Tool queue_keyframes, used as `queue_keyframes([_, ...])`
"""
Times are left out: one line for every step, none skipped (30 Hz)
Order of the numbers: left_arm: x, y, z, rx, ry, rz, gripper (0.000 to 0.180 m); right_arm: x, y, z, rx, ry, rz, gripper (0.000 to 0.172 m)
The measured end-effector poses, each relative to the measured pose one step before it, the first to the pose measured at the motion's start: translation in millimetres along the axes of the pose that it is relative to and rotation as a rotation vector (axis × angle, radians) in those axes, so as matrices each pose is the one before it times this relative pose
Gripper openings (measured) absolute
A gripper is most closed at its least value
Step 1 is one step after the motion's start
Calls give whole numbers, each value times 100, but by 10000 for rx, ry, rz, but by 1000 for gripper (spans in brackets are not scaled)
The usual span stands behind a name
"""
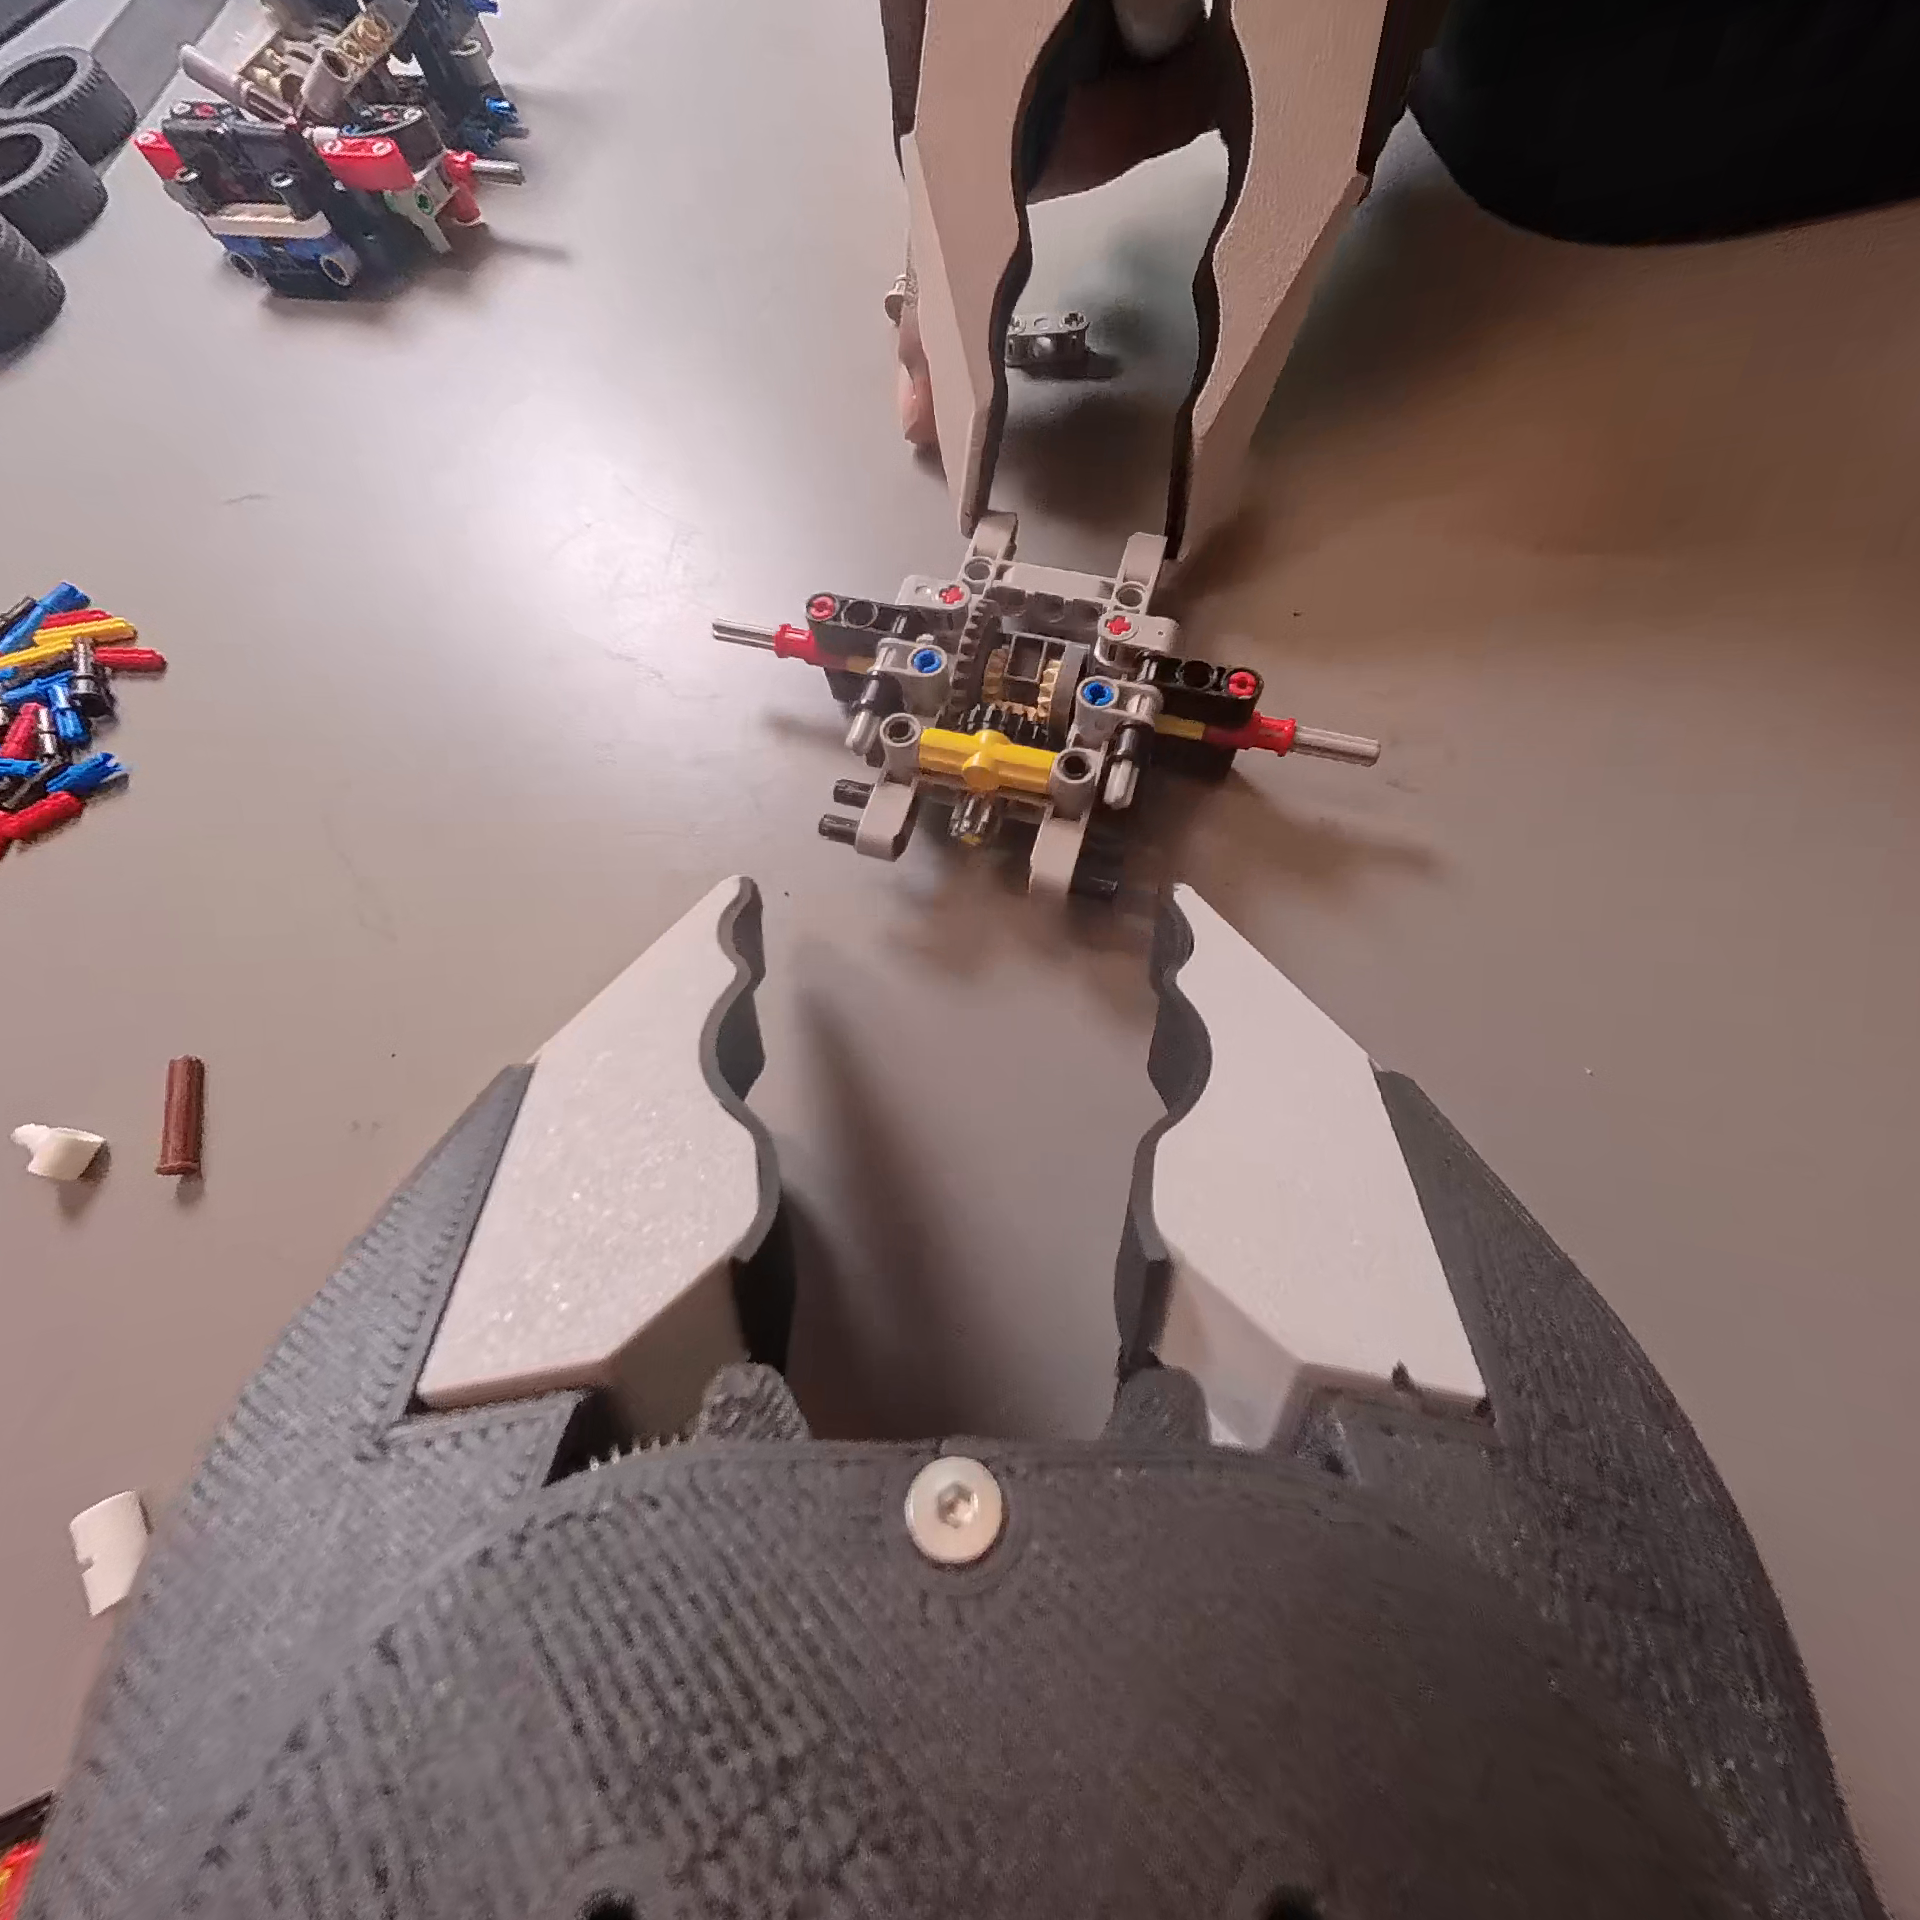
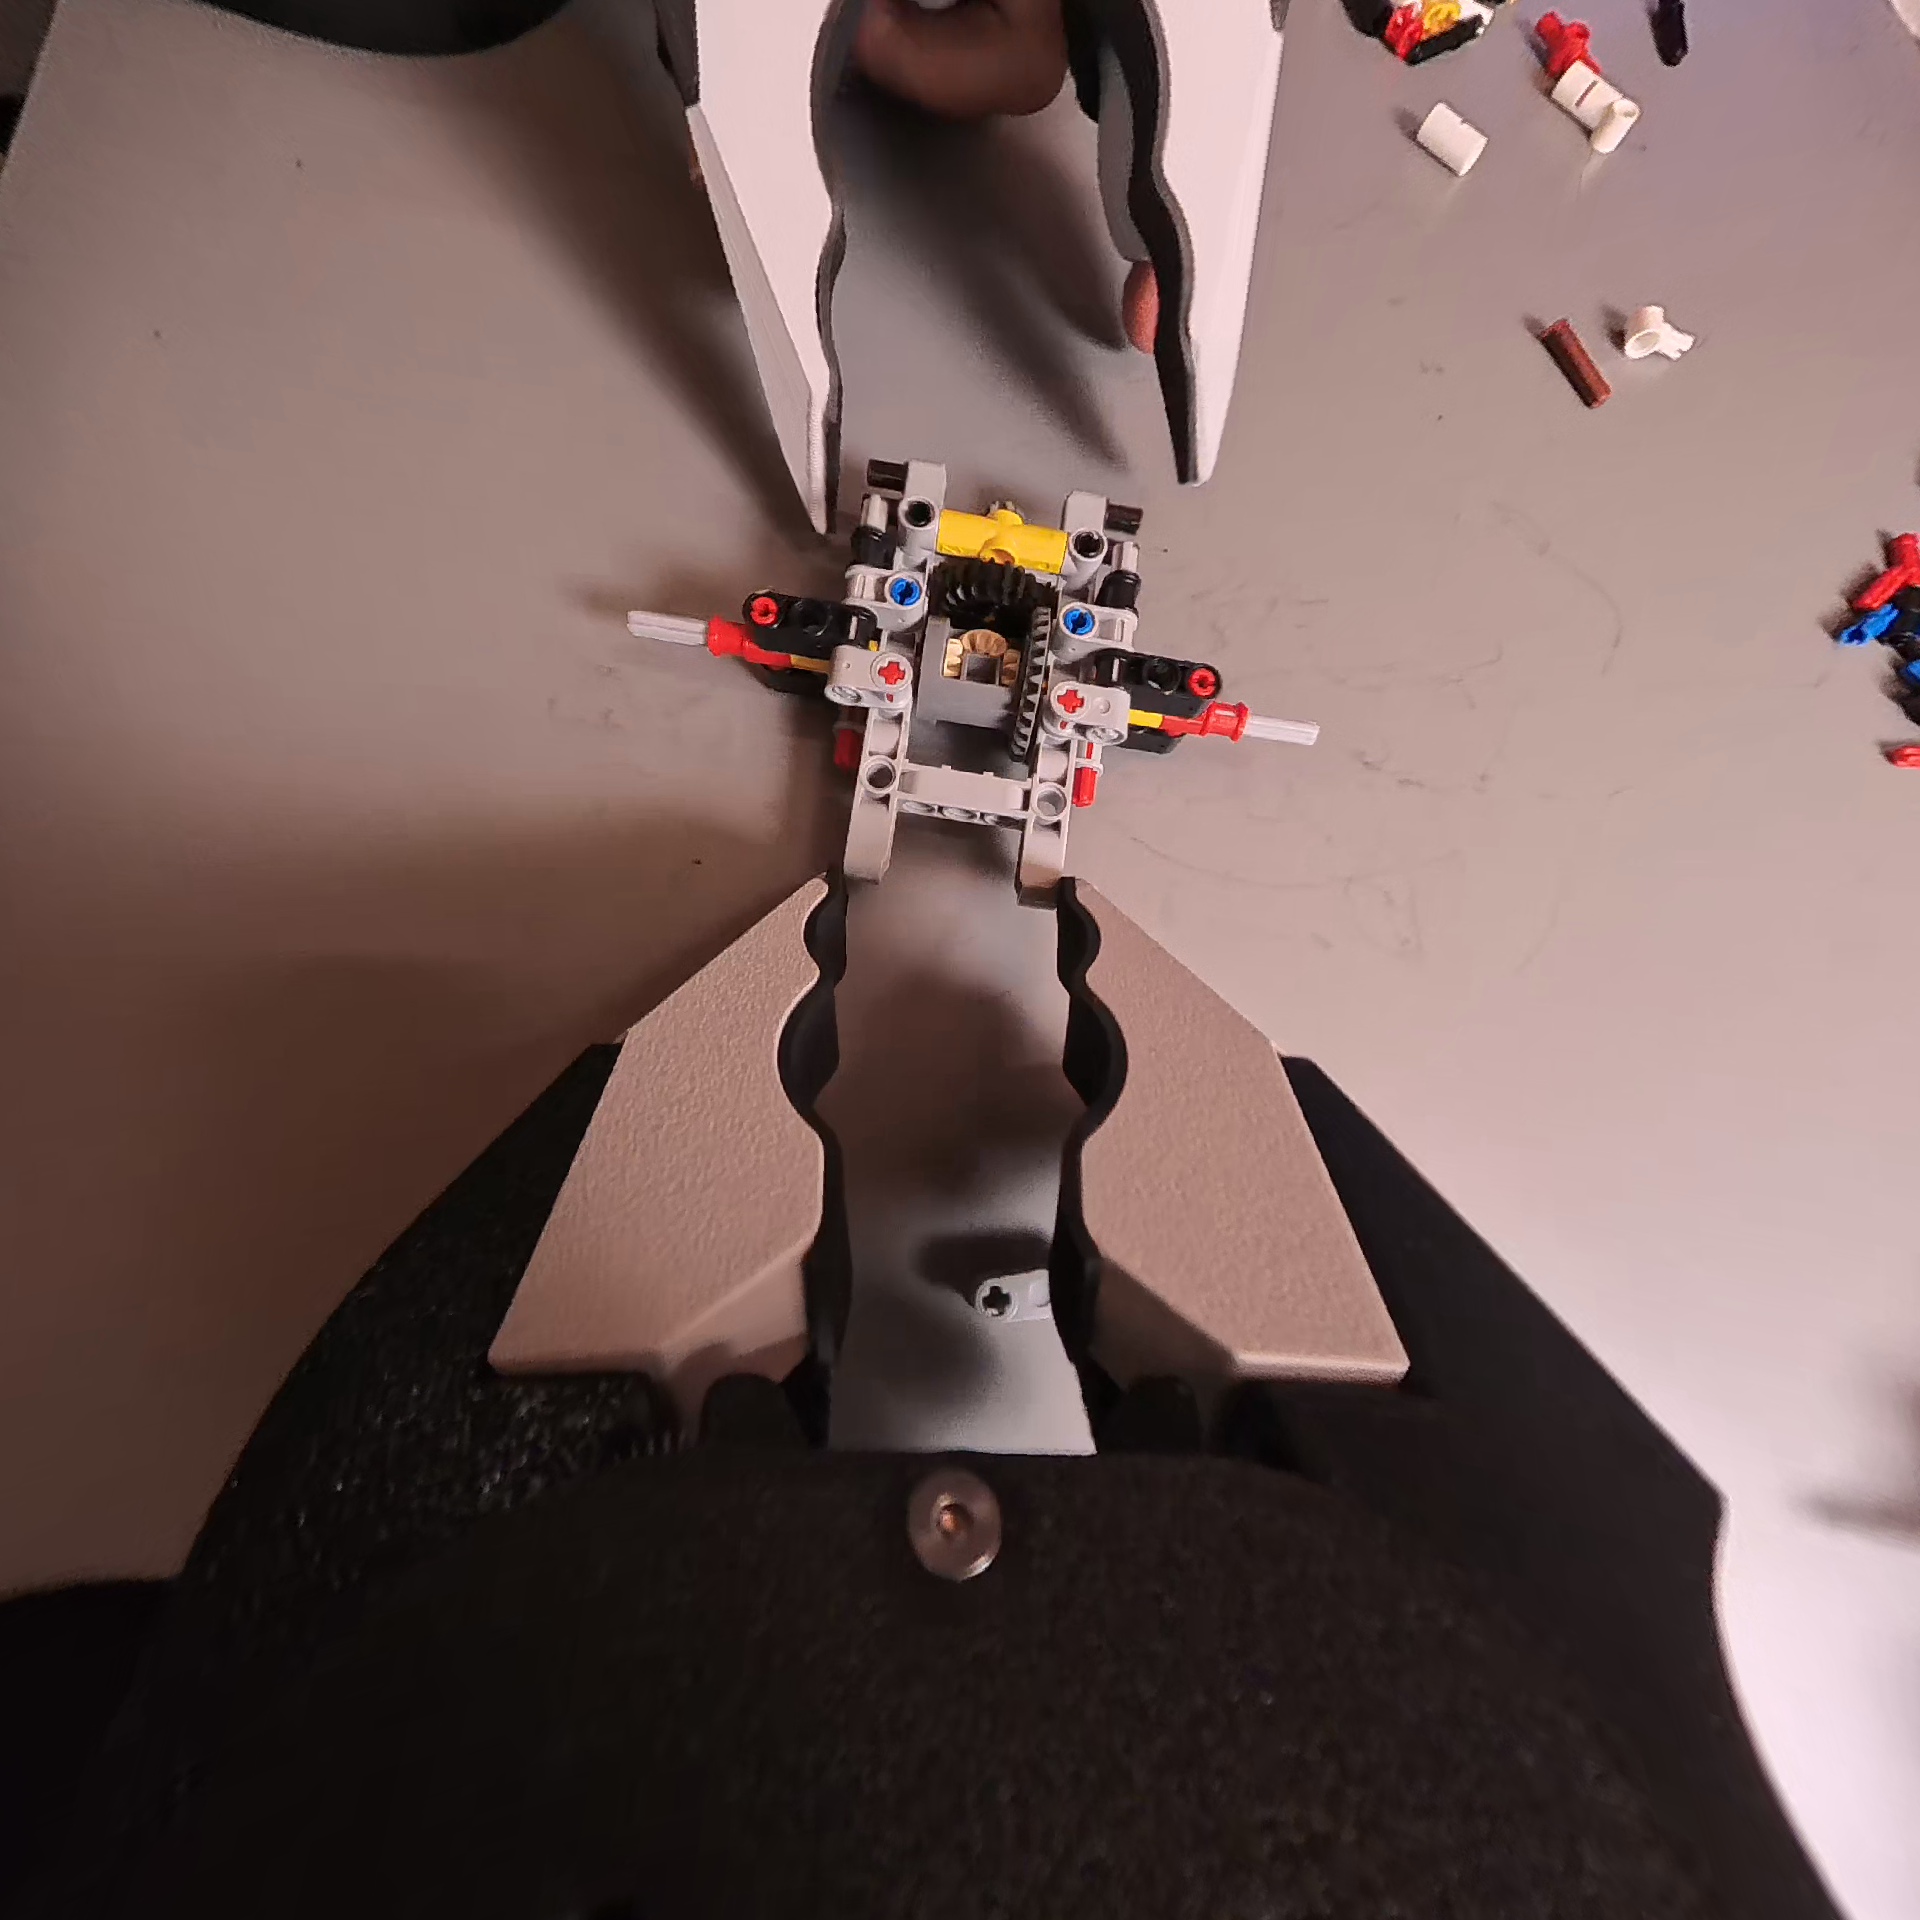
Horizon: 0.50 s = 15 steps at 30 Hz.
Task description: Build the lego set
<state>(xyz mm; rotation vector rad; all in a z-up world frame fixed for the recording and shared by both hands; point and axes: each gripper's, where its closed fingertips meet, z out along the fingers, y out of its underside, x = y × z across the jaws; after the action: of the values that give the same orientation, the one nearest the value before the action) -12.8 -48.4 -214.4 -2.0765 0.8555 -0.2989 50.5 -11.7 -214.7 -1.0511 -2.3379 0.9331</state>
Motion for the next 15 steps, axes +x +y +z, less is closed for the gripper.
queue_keyframes([76, 63, 100, -74, 16, 52, 75, -107, 11, 23, -3, -69, -102, 39])
queue_keyframes([96, 89, 101, -95, 26, 65, 75, -80, -6, 28, 0, -65, -81, 39])
queue_keyframes([151, 4, 72, -29, 61, 57, 74, -70, -14, 38, 2, -66, -69, 39])
queue_keyframes([245, -57, 37, 14, 115, 54, 70, -102, -16, 36, 8, -86, -72, 39])
queue_keyframes([291, -16, 22, -8, 139, 64, 65, -17, -2, 48, -9, -30, -72, 39])
queue_keyframes([261, -22, 21, 2, 122, 54, 61, 24, 0, 43, -22, -12, -74, 39])
queue_keyframes([194, -27, 16, 0, 78, 40, 57, -16, 24, 38, -31, -28, -61, 39])
queue_keyframes([143, 2, -10, -2, 69, 24, 55, 7, 67, 49, -46, -14, -50, 39])
queue_keyframes([94, -3, -4, 3, 49, 13, 52, 4, 44, 27, -18, -16, -25, 39])
queue_keyframes([16, -1, -7, 6, 4, 6, 52, 8, 3, 10, 12, -20, 7, 39])
queue_keyframes([-4, 5, -9, 3, -3, 1, 52, 20, 7, 6, 13, -12, 16, 39])
queue_keyframes([-21, -4, -14, 4, -17, -4, 51, 68, 15, 20, 1, 15, 9, 39])
queue_keyframes([-21, -7, 1, 9, -12, -3, 51, 16, 20, 14, -3, -7, 1, 39])
queue_keyframes([7, -13, -8, 6, 0, 0, 51, 9, 11, -1, -11, -6, 6, 39])
queue_keyframes([-37, 13, 4, -3, -19, -5, 51, 73, 27, -5, -21, 24, 15, 39])
